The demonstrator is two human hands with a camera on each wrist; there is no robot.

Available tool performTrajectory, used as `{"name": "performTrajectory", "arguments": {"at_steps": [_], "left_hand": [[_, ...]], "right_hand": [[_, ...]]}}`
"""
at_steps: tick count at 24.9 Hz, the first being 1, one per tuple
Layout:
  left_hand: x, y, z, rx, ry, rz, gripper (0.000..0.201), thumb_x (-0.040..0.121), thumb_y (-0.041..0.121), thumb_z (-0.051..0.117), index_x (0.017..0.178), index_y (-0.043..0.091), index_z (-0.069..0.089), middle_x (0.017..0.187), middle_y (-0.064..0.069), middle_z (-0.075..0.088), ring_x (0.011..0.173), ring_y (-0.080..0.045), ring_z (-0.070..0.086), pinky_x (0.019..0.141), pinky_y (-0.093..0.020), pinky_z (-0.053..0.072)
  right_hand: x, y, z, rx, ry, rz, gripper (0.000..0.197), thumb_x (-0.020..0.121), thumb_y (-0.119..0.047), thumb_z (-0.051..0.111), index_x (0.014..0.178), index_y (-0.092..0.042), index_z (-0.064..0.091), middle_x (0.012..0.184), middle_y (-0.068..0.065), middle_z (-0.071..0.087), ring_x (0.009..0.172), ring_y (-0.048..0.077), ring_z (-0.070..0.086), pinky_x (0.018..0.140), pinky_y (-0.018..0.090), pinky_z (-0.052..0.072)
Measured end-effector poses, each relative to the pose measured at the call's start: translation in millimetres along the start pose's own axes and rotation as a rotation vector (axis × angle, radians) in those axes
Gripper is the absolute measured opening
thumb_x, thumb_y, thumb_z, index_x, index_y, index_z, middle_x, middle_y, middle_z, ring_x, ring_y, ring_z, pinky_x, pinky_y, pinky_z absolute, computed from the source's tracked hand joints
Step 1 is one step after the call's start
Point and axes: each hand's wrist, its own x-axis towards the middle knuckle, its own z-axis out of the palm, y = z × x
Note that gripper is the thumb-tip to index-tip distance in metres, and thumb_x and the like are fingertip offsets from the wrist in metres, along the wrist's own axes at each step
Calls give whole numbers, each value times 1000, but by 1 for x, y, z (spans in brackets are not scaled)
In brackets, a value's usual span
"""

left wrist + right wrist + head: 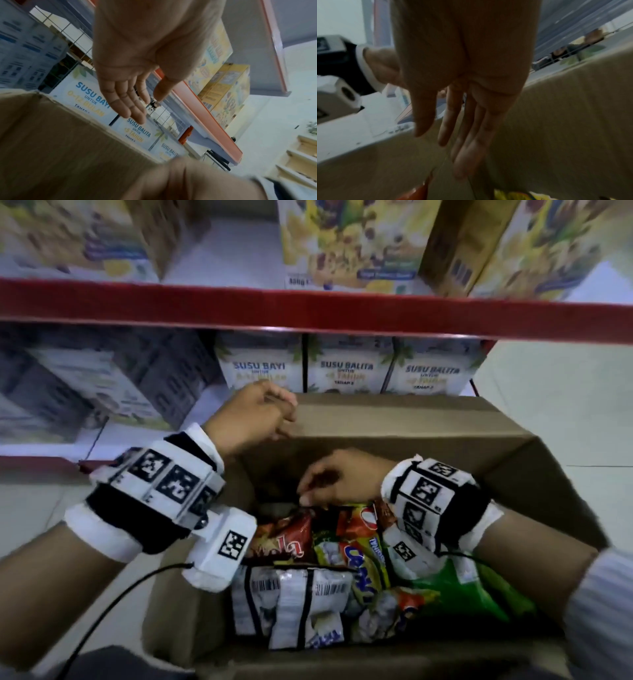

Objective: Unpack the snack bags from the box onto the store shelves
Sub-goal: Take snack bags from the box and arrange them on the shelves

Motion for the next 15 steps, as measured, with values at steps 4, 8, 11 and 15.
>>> {"name": "performTrajectory", "arguments": {"at_steps": [4, 8, 11, 15], "left_hand": [[-10, -13, -11, 14, 108, 123, 16, 97, 11, 49, 83, 18, 51, 83, -3, 61, 63, -13, 60, 62, -26, 47], [-37, -23, -24, 20, 199, 190, 14, 97, 23, 51, 83, 19, 51, 83, -1, 61, 68, -10, 57, 64, -24, 43], [-50, -26, -37, 58, 242, 240, 34, 90, 48, 52, 89, 14, 54, 92, -9, 60, 79, -19, 57, 75, -26, 46], [-59, -24, -38, 9, 105, 286, 99, 59, 87, 51, 130, 17, 48, 126, 0, 60, 114, -16, 58, 101, -42, 45]], "right_hand": [[19, 5, 37, -35, -192, 83, 46, 81, -50, 66, 117, -22, 65, 106, 0, 69, 80, 10, 62, 72, 20, 49], [5, -4, 37, 136, -13, 24, 23, 81, -17, 74, 102, -11, 68, 88, 7, 71, 69, 13, 60, 53, 14, 50], [-31, -12, 2, 322, 210, -48, 15, 83, -7, 70, 97, -12, 66, 83, -1, 70, 70, 8, 65, 64, 21, 55], [-74, -33, -55, 563, 554, -214, 12, 85, -3, 64, 96, -7, 64, 86, 6, 67, 75, 17, 66, 68, 30, 60]]}}
